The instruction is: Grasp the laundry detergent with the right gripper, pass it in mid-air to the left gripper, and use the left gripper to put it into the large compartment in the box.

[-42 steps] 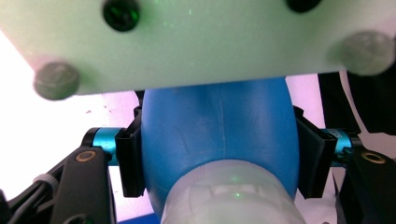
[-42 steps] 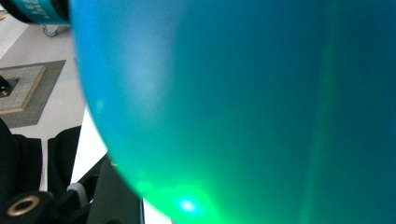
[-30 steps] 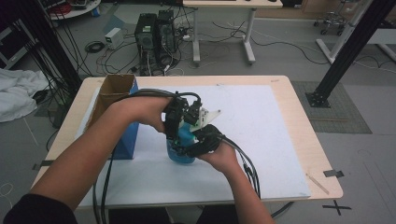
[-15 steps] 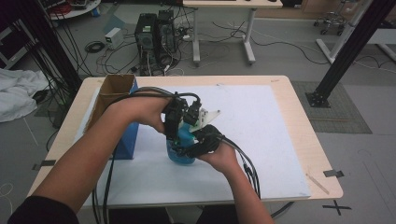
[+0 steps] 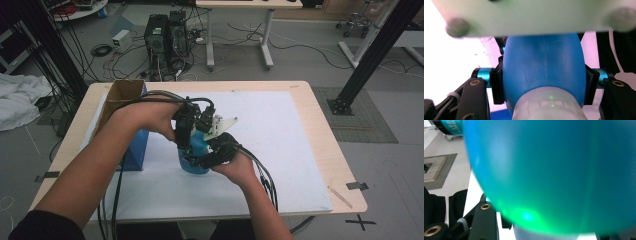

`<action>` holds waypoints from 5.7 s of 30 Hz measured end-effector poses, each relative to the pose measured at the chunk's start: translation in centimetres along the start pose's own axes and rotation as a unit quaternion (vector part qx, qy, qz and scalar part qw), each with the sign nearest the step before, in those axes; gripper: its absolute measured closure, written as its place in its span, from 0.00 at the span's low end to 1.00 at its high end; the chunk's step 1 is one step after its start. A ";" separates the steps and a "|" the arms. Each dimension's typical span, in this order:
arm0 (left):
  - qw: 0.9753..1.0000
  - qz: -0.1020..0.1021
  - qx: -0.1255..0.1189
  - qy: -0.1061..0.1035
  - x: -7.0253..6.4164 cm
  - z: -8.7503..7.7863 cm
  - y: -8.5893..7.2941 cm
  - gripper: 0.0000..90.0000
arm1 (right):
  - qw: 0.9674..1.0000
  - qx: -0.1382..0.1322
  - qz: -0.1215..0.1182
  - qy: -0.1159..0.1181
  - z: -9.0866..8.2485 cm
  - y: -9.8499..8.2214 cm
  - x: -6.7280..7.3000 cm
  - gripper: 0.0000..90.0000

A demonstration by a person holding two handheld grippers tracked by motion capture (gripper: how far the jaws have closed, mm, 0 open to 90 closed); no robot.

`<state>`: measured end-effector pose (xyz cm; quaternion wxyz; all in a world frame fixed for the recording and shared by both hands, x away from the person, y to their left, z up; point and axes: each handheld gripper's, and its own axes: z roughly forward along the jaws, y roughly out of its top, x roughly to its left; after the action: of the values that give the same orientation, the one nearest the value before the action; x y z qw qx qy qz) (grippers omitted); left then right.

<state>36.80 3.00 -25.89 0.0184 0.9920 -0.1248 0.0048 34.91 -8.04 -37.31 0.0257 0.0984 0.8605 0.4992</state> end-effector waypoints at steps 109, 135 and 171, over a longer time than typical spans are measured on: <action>0.867 -0.498 -0.014 0.020 0.0 -12.5 -22.5 0.42 | 0.984 0.159 0.048 -0.066 -4.4 0.7 -3.7 0.14; 0.902 -0.433 0.002 -0.002 1.6 -0.8 -23.1 0.42 | 0.985 0.152 0.051 -0.062 -4.0 0.4 -3.7 0.14; 0.913 -0.408 -0.009 -0.020 1.7 2.3 -23.4 0.34 | 0.985 0.153 0.057 -0.058 -3.6 0.2 -3.9 0.14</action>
<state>44.24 25.20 -28.98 0.0255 0.9563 0.2903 -0.0244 38.29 -11.77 -35.55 0.0316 0.1789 0.9167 0.3560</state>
